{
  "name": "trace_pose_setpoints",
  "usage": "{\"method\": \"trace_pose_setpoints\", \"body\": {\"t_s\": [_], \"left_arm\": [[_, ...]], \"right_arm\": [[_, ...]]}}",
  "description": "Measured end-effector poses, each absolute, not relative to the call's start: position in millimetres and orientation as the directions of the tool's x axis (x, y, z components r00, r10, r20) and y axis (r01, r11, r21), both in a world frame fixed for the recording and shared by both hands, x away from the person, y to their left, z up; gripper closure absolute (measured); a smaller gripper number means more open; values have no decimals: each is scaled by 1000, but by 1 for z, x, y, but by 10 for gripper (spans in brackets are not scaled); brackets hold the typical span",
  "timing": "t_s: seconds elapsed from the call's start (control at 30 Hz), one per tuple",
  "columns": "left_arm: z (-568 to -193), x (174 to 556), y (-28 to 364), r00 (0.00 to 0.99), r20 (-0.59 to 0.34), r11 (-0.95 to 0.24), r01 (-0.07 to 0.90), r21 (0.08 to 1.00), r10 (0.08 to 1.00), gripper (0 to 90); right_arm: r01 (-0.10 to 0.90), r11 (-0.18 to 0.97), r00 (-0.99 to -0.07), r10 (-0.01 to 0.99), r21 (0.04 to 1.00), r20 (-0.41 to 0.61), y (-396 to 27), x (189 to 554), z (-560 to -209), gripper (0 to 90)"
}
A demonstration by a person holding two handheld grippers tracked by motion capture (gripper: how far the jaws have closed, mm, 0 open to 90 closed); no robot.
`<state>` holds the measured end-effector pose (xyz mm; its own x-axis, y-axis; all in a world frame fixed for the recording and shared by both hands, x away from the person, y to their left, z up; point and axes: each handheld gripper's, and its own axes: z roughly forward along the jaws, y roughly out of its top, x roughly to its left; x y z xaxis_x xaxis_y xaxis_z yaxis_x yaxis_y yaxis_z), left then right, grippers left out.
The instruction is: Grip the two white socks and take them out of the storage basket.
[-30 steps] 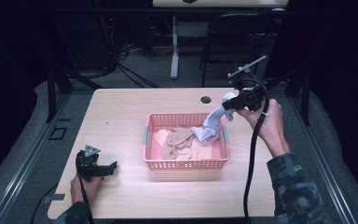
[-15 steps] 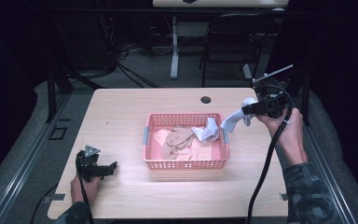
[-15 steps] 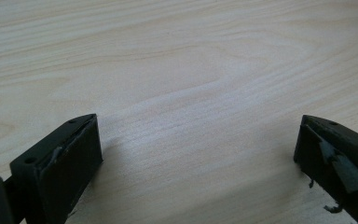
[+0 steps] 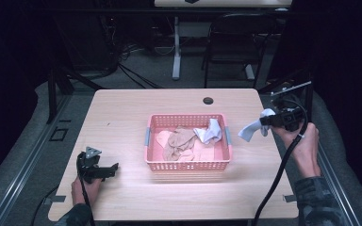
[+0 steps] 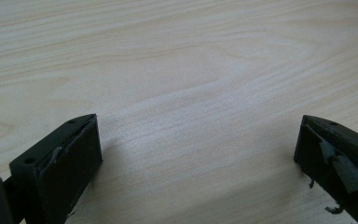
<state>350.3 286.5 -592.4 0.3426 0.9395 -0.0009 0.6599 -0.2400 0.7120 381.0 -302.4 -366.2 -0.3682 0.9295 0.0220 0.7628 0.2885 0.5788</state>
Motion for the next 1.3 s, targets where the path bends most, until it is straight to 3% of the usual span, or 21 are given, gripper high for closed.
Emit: {"method": "trace_pose_setpoints", "body": {"t_s": [0.27, 0.53, 0.9, 1.03, 1.07, 1.1, 1.13, 1.23, 1.3], "left_arm": [[-592, 350, 286, 341, 1, -240, 661, 711, 940, 4], [-592, 350, 286, 342, 1, -241, 660, 711, 940, 4], [-592, 351, 287, 342, 0, -239, 659, 713, 940, 4], [-593, 351, 287, 344, -1, -240, 658, 713, 939, 4], [-593, 351, 287, 345, -2, -240, 658, 714, 939, 4], [-593, 351, 287, 345, -2, -240, 658, 714, 939, 4], [-593, 351, 287, 345, -2, -240, 658, 714, 939, 4], [-593, 351, 287, 345, -1, -241, 658, 713, 939, 5], [-593, 351, 287, 345, -1, -241, 658, 714, 939, 5]], "right_arm": [[811, 214, -299, 952, 545, 71, -322, 384, -424, 806], [863, 230, -291, 954, 450, 70, -321, 398, -468, 802], [884, 175, -262, 953, 434, 149, -332, 403, -497, 772], [887, 160, -248, 956, 434, 154, -332, 406, -500, 632], [887, 158, -245, 957, 433, 152, -331, 407, -500, 575], [882, 163, -252, 956, 442, 151, -330, 406, -498, 445], [882, 163, -252, 956, 442, 151, -330, 406, -498, 445], [861, 181, -268, 956, 474, 121, -330, 402, -490, 290], [855, 172, -272, 952, 490, 140, -330, 400, -484, 250]]}}
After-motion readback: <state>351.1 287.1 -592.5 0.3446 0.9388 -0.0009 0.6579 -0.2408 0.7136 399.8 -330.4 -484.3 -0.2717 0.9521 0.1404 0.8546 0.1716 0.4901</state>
